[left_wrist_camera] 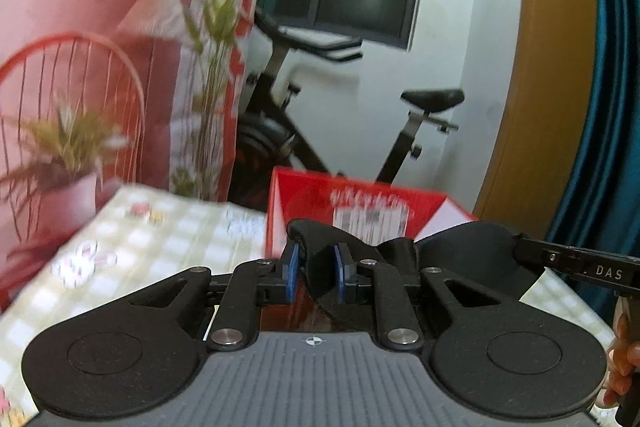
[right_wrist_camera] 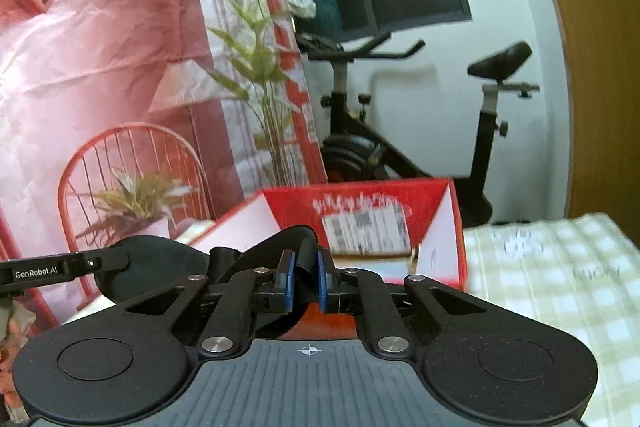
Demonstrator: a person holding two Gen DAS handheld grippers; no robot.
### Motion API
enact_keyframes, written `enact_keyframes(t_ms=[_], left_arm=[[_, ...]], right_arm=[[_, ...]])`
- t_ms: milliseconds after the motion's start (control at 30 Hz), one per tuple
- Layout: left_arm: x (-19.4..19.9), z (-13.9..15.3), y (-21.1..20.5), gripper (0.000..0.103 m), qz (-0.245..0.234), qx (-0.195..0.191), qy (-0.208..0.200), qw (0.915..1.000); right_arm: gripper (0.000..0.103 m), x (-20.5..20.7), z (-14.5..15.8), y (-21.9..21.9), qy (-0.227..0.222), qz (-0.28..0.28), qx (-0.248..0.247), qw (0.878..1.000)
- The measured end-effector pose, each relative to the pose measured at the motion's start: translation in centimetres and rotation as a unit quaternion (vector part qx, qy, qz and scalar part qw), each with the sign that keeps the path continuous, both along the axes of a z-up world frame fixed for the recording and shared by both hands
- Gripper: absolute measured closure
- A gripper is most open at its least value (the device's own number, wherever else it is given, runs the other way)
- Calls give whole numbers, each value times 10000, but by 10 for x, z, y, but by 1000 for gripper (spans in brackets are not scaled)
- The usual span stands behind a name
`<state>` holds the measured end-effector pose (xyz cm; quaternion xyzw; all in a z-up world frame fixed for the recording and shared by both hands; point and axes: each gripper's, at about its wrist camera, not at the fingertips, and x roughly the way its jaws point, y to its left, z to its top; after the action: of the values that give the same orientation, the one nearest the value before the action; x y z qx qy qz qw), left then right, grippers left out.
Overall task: Organize soft objects
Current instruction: 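Carry the black eye mask over the red box and open both tools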
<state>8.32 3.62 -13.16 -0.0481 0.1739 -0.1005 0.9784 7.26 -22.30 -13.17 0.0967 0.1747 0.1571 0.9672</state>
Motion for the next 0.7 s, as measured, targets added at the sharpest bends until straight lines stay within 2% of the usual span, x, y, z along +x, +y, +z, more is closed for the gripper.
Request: enact_keyframes(t_ms=[133, 333, 533, 700], left_arm=[[15, 22, -7, 84, -30, 26, -201, 9998], [46, 37, -12, 84, -61, -38, -201, 9998], [80, 36, -20, 84, -58, 121, -74, 9999], [110, 25, -24, 84, -55, 215, 218, 9995]], right_arm=[[93, 13, 22, -3, -237, 22, 20, 9997], [93, 43, 40, -6, -384, -4, -98, 9992], [93, 79, 43, -7, -312, -88, -262, 9991], [93, 109, 35, -4, -117, -125, -441, 9989]])
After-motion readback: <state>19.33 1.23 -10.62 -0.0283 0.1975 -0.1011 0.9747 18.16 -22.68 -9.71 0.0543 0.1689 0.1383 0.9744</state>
